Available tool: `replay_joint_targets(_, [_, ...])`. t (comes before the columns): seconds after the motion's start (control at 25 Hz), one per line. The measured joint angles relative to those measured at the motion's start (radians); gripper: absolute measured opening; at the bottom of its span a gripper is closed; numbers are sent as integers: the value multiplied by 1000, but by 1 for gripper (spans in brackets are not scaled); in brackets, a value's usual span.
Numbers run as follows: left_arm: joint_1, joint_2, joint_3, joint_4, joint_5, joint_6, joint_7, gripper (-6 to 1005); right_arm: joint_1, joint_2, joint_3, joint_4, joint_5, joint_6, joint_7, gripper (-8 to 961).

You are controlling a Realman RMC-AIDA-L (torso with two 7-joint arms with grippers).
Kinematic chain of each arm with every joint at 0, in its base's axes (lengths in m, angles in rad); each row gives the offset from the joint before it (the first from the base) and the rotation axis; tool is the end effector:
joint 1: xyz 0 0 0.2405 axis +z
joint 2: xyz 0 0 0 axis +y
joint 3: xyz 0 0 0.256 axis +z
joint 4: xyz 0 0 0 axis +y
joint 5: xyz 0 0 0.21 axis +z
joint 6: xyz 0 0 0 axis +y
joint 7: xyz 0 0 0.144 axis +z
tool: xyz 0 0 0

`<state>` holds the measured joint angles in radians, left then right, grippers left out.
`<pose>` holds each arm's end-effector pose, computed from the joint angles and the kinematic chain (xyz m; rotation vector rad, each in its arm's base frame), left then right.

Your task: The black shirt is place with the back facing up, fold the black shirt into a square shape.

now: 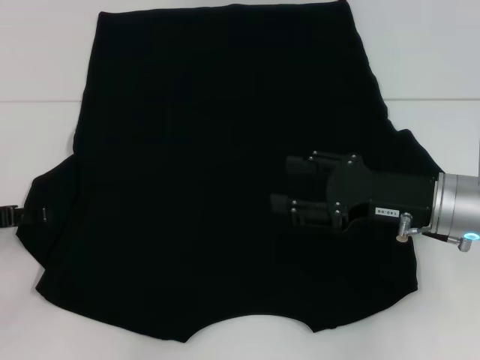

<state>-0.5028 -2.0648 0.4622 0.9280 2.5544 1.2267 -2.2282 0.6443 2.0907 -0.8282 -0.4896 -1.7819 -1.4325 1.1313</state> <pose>-0.3623 0.3469 0.0831 -1.9142 -1.5076 -0.1928 0.2165 0.3559 -0.0356 -2.7161 0.3139 0.8195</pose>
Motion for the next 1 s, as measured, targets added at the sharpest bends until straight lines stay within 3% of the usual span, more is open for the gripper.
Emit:
replay_joint_targets(0.56, [-7,2,36,-12,9,-10,4,875,0,0,1,0,3,9,3,752])
replay_joint_targets(0.8, [-6,5,35,-14,32,-33,2,712,-1,0,1,0,3,9,3,750])
replay_joint_targets(1.0, [-5,4,37,-24,41,-37,3,475,-2,0,1,0,9,5,-1,749])
